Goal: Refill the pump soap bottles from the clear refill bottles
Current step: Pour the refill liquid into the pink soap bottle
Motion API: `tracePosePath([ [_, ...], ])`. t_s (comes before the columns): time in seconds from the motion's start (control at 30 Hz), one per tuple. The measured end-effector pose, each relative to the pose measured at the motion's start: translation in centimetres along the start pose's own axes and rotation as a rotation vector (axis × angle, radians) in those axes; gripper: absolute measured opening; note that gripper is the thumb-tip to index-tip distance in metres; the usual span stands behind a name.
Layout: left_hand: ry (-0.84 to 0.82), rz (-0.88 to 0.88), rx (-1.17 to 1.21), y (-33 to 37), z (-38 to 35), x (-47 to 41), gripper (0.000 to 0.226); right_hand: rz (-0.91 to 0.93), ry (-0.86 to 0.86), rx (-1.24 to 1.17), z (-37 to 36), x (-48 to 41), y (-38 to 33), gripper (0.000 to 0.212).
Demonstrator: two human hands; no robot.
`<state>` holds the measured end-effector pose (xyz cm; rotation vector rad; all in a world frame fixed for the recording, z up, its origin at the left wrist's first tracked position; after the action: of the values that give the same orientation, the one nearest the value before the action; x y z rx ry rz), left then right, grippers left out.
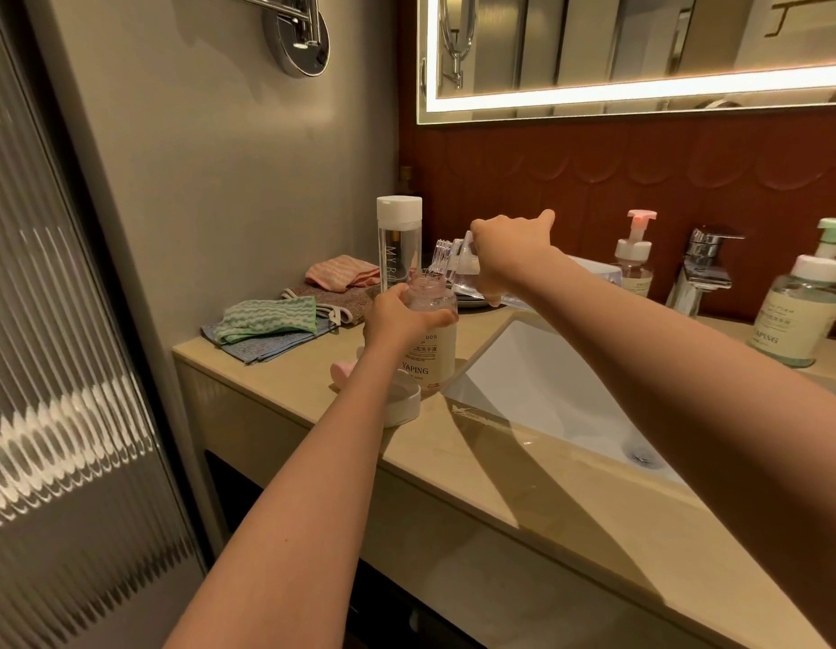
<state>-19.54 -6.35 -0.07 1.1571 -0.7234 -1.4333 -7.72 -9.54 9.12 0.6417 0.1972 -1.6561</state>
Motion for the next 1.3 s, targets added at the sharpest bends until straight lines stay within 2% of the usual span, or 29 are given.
tracePosePath([
  [0.3, -0.001, -0.004, -0.015, 0.07, -0.01, 0.01, 0.079, -0.003, 0.021, -0.007, -0.12, -0.28, 0.01, 0.031],
  [0.67, -0.001, -0.005, -0.014, 0.08, -0.01, 0.05, 0.079, -0.011, 0.001, -0.003, 0.09, 0.02, -0.06, 0.037],
  [0.83, -0.001, -0.009, -0.008, 0.10, 0.02, 0.06, 0.072, -0.010, 0.020, -0.012, 0.44, 0.12, -0.18, 0.029],
  [1.3, -0.010, -0.023, -0.010, 0.02, -0.21, -0.19, 0.066, -0.014, 0.032, -0.012, 0.56, 0.23, -0.24, 0.029],
])
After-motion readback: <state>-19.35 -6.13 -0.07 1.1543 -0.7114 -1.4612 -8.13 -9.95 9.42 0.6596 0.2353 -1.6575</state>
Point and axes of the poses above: each hand's wrist, its own x-axis away from the middle knuckle, its own z-axis out of the back of the hand, y = z × x, the point moved 8 cm from there along -x, towards the middle knuckle, and after that the axes turned 10 degrees about y, right-handed, at the moved point
